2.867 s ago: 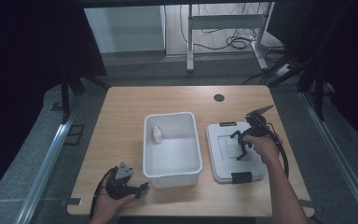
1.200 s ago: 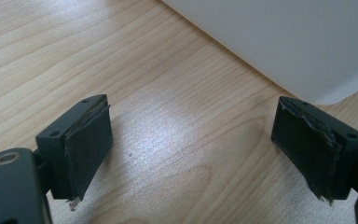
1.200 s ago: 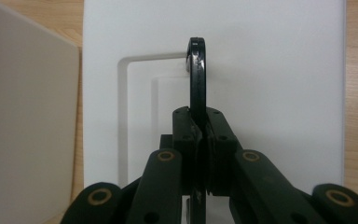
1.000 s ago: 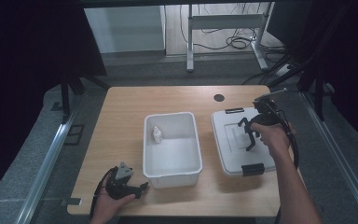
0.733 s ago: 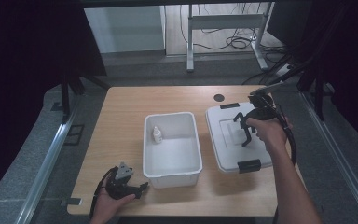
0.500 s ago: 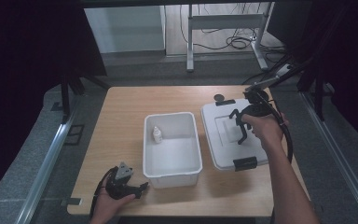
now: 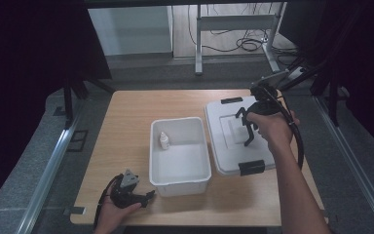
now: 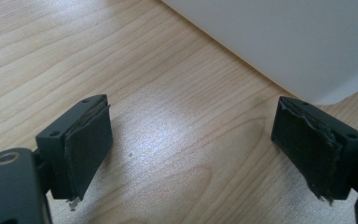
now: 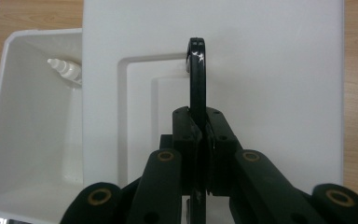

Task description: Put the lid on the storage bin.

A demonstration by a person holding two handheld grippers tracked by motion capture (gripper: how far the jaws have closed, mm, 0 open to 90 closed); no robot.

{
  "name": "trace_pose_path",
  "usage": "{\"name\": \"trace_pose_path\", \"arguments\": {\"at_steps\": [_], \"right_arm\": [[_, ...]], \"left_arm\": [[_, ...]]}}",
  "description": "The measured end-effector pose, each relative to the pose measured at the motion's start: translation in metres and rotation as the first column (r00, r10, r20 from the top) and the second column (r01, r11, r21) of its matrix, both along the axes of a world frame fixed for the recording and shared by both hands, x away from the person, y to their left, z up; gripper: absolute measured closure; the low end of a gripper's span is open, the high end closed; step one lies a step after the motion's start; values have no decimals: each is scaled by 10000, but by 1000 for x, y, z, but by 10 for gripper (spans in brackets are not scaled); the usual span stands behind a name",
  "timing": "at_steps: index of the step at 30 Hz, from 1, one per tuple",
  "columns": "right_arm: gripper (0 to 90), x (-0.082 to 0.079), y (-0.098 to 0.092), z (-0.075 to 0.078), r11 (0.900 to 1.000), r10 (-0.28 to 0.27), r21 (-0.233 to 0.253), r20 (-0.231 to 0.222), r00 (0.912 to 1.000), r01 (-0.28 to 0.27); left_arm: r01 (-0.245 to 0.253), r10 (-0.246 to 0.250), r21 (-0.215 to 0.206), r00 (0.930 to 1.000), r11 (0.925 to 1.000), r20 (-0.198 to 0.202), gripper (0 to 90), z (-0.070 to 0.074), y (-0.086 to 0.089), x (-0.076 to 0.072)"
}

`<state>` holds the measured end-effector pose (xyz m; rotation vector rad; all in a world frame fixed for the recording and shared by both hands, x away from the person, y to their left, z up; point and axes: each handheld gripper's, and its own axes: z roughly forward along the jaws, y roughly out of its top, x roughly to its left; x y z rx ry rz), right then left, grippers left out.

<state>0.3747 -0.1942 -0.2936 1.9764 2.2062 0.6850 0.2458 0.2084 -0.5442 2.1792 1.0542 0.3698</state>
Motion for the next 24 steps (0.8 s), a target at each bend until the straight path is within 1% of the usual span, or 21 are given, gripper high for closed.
{"name": "trace_pose_path", "arguments": {"at_steps": [4, 5, 6, 10, 11, 13, 14, 16, 17, 19, 20, 23, 24], "right_arm": [[854, -1, 11, 5, 10000, -8, -75, -51, 10000, 7], [854, -2, 15, 6, 10000, -66, -21, -53, 10000, 66], [854, -2, 15, 6, 10000, -66, -21, -53, 10000, 66], [854, -3, 32, 6, 9999, -91, 84, -121, 9999, 92], [854, -3, 32, 6, 9999, -91, 84, -121, 9999, 92], [853, -3, 39, 5, 9999, -57, 143, -208, 9998, 60], [854, -2, 43, 2, 9998, -127, 178, -282, 9995, 132], [854, -1, 45, 1, 9996, -191, 196, -352, 9992, 198], [854, 0, 48, -2, 9992, -311, 220, -468, 9984, 321], [854, 0, 50, -4, 9989, -396, 237, -505, 9979, 409], [854, -1, 56, -6, 9982, -471, 335, -588, 9972, 492], [854, -3, 64, -7, 9981, -451, 383, -643, 9969, 476], [854, -3, 64, -7, 9981, -451, 383, -643, 9969, 476]], "left_arm": [[-1, 1, -13, 10000, 10000, 3, 121, 0, 0, 0], [-4, 4, -17, 10000, 10000, 2, 121, 0, 0, 0], [-4, 4, -17, 10000, 10000, 2, 121, 0, 0, 0], [-7, 7, -17, 10000, 10000, 2, 121, 0, 0, 0], [-7, 7, -17, 10000, 10000, 2, 121, 0, 0, 0], [-29, 29, -47, 10000, 10000, 10, 122, 0, 0, 0], [-29, 29, -38, 10000, 10000, 11, 122, 0, 0, 0], [-29, 29, -38, 10000, 10000, 8, 121, 0, 0, 0], [-29, 29, -44, 10000, 10000, 4, 121, 0, 0, 0], [-28, 28, -40, 10000, 10000, 8, 121, 0, 0, 0], [-26, 26, -35, 10000, 10000, 12, 121, 0, 0, 0], [-9, 9, -22, 10000, 10000, 19, 122, 0, 0, 0], [-8, 9, -23, 10000, 10000, 20, 122, 0, 0, 0]]}}
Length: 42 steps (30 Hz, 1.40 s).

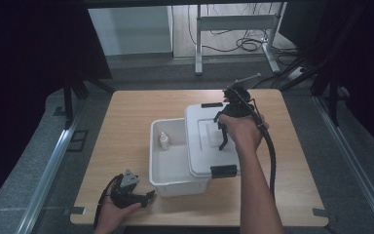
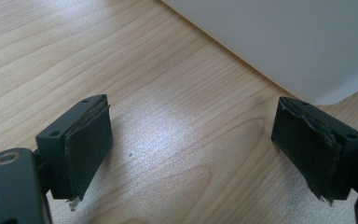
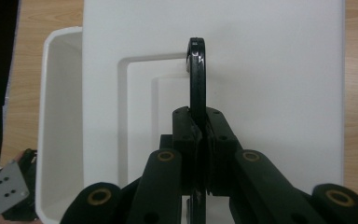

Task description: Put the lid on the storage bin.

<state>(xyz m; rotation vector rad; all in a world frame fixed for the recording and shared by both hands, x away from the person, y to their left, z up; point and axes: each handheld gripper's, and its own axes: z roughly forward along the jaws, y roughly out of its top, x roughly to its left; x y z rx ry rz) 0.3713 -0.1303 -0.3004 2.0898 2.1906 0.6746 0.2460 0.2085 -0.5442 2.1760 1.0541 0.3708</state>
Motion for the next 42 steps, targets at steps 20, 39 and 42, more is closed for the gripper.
{"name": "trace_pose_path", "arguments": {"at_steps": [20, 39, 42], "right_arm": [[854, -3, 58, -10, 9997, 126, 222, -196, 9997, -122], [854, 1, 96, -24, 9992, 292, 284, -487, 9984, -278], [854, 1, 102, -27, 9990, 310, 332, -554, 9980, -292]], "left_arm": [[2, -2, 6, 10000, 10000, -7, 122, 0, 0, 0], [23, -23, 8, 10000, 10000, -3, 121, 0, 0, 0], [29, -29, 14, 10000, 10000, -2, 121, 0, 0, 0]]}}
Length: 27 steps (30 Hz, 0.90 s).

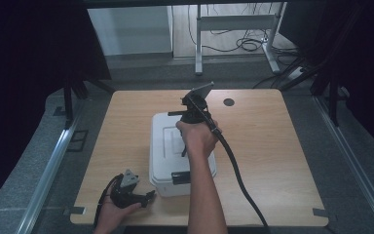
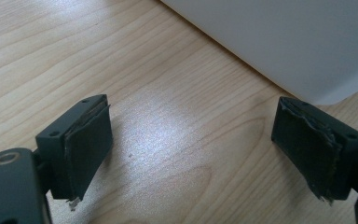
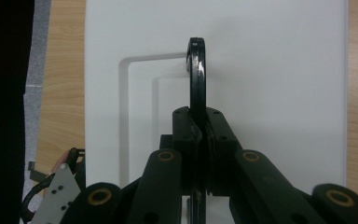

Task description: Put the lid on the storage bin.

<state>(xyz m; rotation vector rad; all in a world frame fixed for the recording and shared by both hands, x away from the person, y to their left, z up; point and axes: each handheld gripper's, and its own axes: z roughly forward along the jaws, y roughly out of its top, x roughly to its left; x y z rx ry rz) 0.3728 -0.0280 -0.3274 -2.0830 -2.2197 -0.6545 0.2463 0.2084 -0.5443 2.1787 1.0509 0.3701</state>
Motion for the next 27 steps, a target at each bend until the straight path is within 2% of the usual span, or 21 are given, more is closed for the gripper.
{"name": "trace_pose_path", "arguments": {"at_steps": [7, 16, 24, 27], "right_arm": [[855, 1, 7, -9, 10000, -33, 87, -5, 10000, 33], [853, 2, 3, -20, 9999, -28, 169, -194, 9998, 31], [843, 3, -1, -21, 9992, 258, 316, -74, 9996, -256], [836, 2, -2, -20, 9980, 539, 332, 7, 9985, -539]], "left_arm": [[4, -4, -2, 10000, 10000, -7, 121, 0, 0, 0], [28, -28, -8, 10000, 10000, -10, 120, 0, 0, 0], [34, -34, -6, 10000, 10000, -1, 120, 0, 0, 1], [37, -37, -10, 10000, 10000, -2, 121, 0, -1, 1]]}}
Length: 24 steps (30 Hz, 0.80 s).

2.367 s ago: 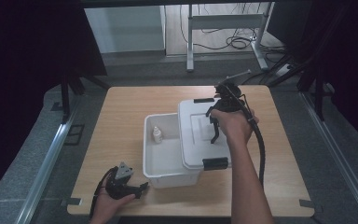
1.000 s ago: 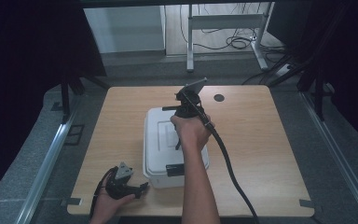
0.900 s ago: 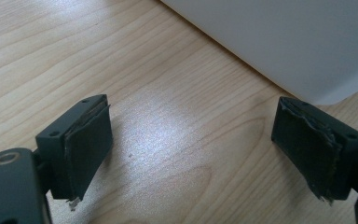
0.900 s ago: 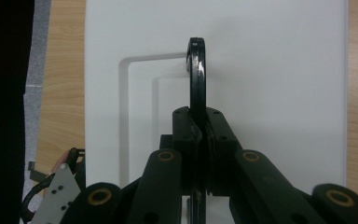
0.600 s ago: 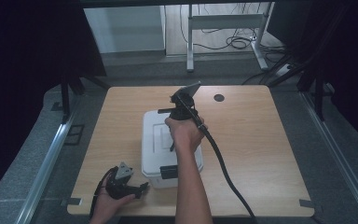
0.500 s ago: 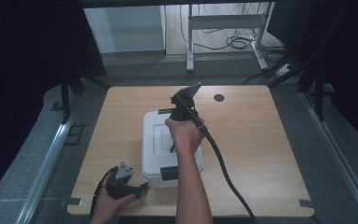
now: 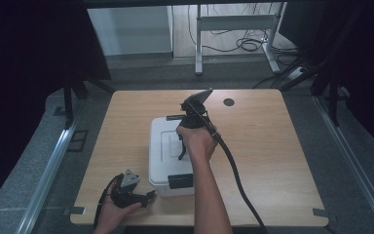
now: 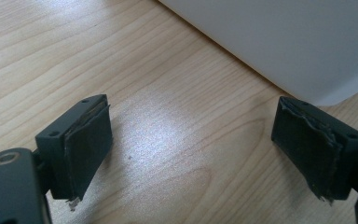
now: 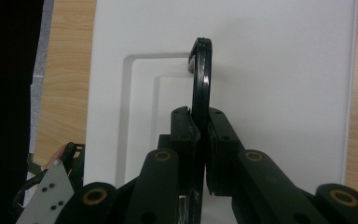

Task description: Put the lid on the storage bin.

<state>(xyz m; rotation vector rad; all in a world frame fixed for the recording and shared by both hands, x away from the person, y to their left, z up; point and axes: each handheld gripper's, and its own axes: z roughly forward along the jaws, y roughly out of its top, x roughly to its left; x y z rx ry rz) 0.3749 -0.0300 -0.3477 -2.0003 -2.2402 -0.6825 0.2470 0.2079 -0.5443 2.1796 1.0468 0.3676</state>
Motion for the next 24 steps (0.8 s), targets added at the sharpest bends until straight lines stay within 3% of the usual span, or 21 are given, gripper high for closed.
{"name": "trace_pose_path", "arguments": {"at_steps": [8, 11, 14, 16, 24], "right_arm": [[783, -2, -3, 3, 9996, 246, 103, 122, 9996, -247], [635, -3, -8, 7, 9979, 580, 292, 221, 9981, -586], [567, -4, -12, 8, 9958, 786, 438, 277, 9965, -798], [499, -6, -22, 12, 9936, 865, 689, 519, 9949, -900], [463, -14, -45, 19, 9842, 1341, 989, 1232, 9833, -1466]], "left_arm": [[10, -10, 5, 10000, 10000, -3, 120, 0, 0, 0], [12, -12, 18, 10000, 10000, -2, 121, 0, 0, 0], [14, -14, 9, 10000, 10000, -4, 121, 0, 0, 0], [12, -12, 12, 10000, 10000, -1, 121, 0, 0, 0], [0, 0, 27, 10000, 10000, 17, 121, 0, 0, 0]]}}
